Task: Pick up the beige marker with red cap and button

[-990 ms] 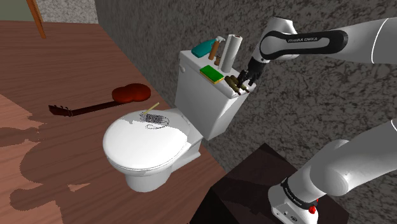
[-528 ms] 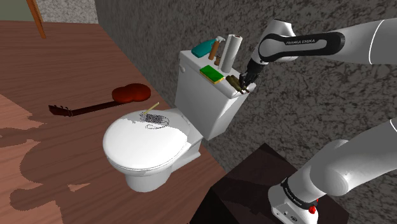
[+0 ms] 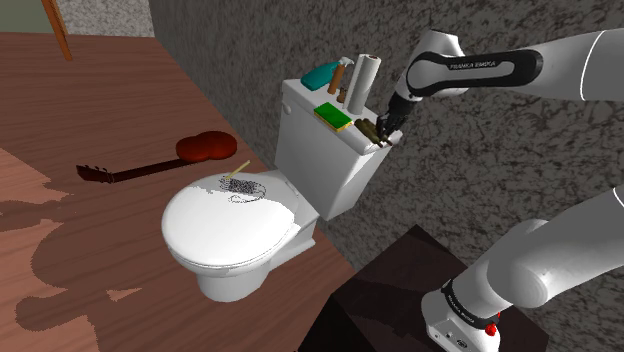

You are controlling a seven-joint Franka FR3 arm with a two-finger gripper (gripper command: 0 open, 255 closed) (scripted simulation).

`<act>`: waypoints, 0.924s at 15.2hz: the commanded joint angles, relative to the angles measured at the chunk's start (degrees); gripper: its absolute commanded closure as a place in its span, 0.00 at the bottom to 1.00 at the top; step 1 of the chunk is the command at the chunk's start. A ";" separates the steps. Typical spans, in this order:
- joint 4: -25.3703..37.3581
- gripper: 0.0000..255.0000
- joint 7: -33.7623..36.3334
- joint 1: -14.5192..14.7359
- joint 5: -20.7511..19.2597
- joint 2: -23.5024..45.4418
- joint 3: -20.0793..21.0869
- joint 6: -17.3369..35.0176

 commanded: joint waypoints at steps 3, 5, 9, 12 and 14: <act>1.91 1.00 0.12 0.02 -0.12 -0.69 0.14 -3.01; 3.12 1.00 0.18 0.03 -0.17 -1.05 0.20 -4.57; 5.67 1.00 0.29 0.06 -0.23 -1.60 0.33 -7.67; 7.72 1.00 0.34 0.09 -0.24 -1.89 0.42 -9.99; 8.52 1.00 0.36 0.10 -0.25 -1.97 0.45 -10.88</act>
